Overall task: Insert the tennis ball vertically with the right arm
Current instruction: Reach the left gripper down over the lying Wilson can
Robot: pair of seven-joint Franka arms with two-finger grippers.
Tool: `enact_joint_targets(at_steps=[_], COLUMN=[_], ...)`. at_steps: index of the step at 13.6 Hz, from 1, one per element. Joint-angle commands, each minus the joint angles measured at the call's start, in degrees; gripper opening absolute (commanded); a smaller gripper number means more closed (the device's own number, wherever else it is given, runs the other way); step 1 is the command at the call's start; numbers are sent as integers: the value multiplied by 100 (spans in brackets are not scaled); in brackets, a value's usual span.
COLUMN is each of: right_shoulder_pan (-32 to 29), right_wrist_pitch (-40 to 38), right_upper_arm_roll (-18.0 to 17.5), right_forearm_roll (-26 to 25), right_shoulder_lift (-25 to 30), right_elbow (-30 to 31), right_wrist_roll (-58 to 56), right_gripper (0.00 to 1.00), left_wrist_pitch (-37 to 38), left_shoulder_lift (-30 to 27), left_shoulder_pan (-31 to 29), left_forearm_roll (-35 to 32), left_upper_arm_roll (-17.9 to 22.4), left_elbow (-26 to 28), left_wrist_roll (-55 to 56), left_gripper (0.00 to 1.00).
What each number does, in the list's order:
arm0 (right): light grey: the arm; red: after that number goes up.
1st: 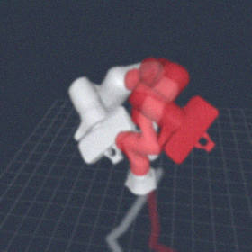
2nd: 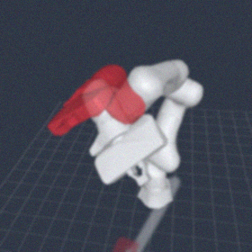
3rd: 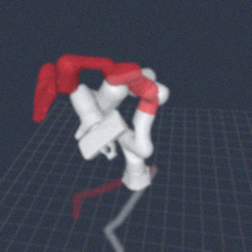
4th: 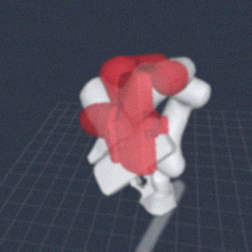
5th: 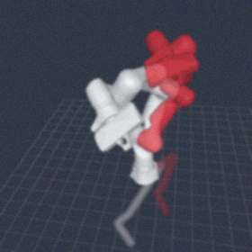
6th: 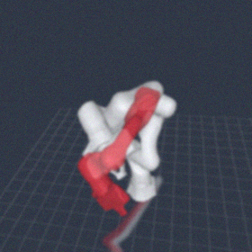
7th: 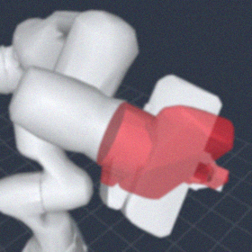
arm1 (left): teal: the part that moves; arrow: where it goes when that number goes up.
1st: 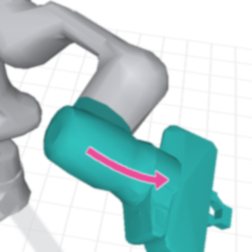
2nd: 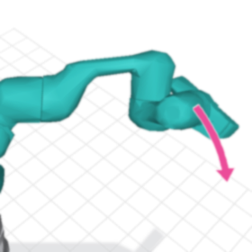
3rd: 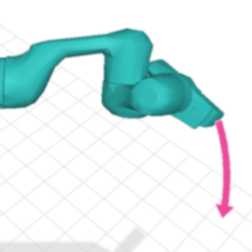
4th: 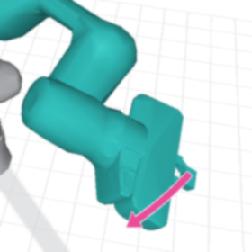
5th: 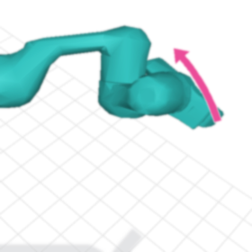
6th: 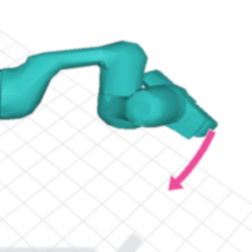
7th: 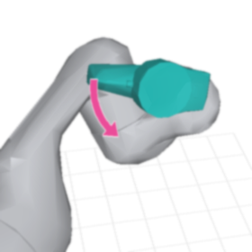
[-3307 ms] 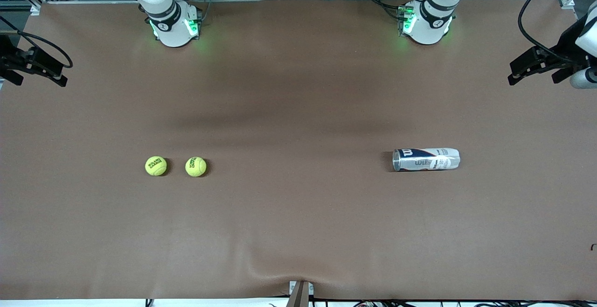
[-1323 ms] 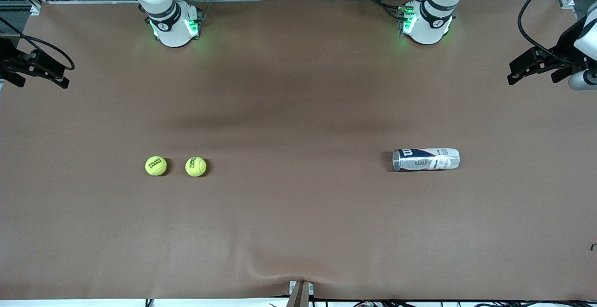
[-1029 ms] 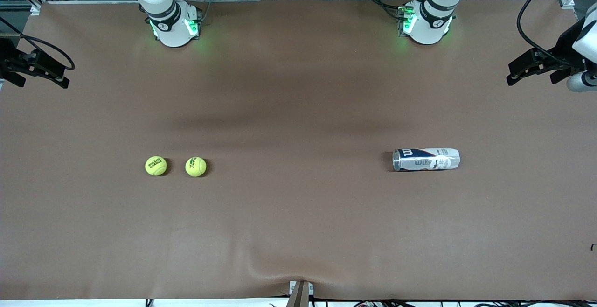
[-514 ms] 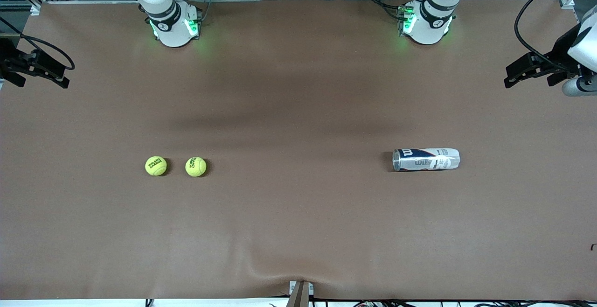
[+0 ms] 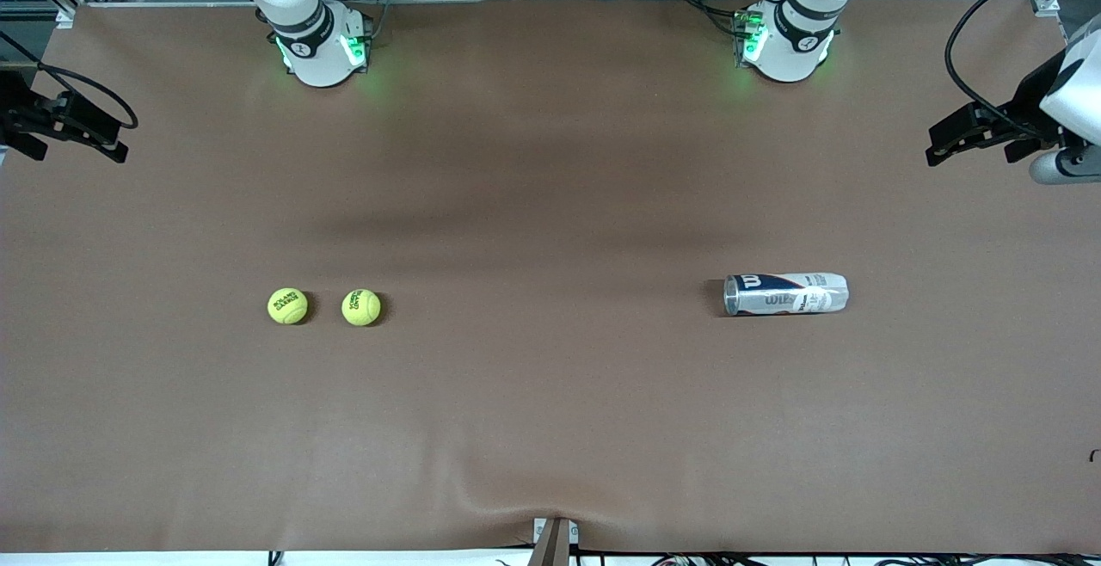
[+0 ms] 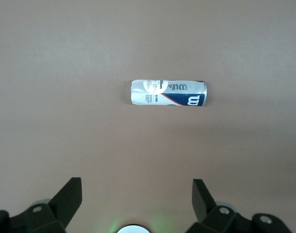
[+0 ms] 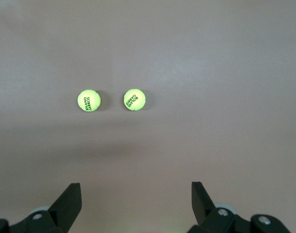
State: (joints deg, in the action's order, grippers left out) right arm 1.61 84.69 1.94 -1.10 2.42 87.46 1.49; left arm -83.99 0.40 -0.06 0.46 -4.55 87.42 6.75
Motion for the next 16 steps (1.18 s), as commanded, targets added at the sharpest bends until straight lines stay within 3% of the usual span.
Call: enact_joint_targets(at_steps=[1, 9, 16], right_shoulder_pan=[-82, -82, -91], right_wrist_pitch=[-58, -67, -58], right_upper_arm_roll=[-80, -80, -80], right_forearm_roll=[-22, -22, -22], right_shoulder_lift=[-31, -31, -31], right_elbow=[-72, -71, -71], right_wrist_roll=[-17, -17, -17], right_gripper=[100, 100, 100], left_wrist_pitch=[15, -170, -750], left_shoulder_lift=[170, 645, 803], left_shoulder_pan=[23, 278, 278], left_forearm_roll=[-108, -565, -574], left_upper_arm_roll=[-28, -116, -116], left_elbow=[-76, -67, 346], left_wrist_roll=[-16, -86, -630], left_gripper=[100, 100, 100])
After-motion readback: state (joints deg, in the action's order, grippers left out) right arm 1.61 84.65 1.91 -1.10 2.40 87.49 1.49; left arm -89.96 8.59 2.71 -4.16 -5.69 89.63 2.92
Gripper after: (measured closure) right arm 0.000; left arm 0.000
